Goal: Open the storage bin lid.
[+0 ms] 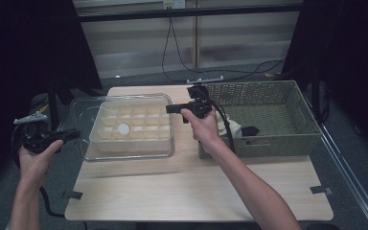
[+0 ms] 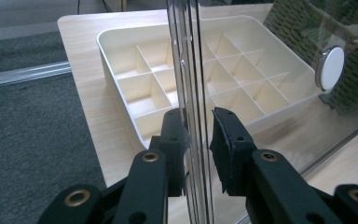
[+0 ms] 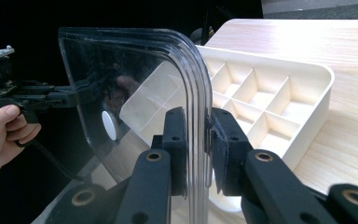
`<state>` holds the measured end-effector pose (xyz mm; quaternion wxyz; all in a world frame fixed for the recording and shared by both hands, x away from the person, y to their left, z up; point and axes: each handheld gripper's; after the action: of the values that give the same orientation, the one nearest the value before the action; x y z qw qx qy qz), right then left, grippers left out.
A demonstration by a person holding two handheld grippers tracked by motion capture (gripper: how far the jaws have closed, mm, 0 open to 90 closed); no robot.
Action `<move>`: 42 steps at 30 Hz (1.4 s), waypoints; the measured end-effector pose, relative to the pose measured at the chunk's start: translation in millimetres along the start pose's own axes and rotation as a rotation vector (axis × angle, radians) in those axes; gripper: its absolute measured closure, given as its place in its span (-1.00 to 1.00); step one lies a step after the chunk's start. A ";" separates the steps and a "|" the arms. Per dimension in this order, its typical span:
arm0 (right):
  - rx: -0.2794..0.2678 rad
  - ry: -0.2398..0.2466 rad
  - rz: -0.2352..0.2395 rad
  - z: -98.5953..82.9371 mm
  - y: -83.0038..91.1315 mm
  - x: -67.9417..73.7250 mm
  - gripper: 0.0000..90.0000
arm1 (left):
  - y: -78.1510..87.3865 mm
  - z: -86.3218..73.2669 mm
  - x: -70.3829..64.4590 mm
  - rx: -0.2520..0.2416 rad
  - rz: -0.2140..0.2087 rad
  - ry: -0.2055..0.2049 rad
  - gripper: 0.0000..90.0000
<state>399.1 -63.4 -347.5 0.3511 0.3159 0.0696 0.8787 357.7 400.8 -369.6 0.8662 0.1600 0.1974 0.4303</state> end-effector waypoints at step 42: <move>0.093 -0.003 0.043 -74.1 23.2 22.2 0.71 | 39.5 -73.1 -32.6 0.036 0.026 0.041 0.66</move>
<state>328.8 -58.5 -386.9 0.3174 0.3347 0.1029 0.8813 277.7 405.1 -408.9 0.8533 0.1689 0.2208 0.4411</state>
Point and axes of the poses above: each handheld gripper's, and its own axes: y roughly backward along the jaws, z roughly out of its top, x roughly to its left, and after that the axes turned 9 degrees about -x, right-handed
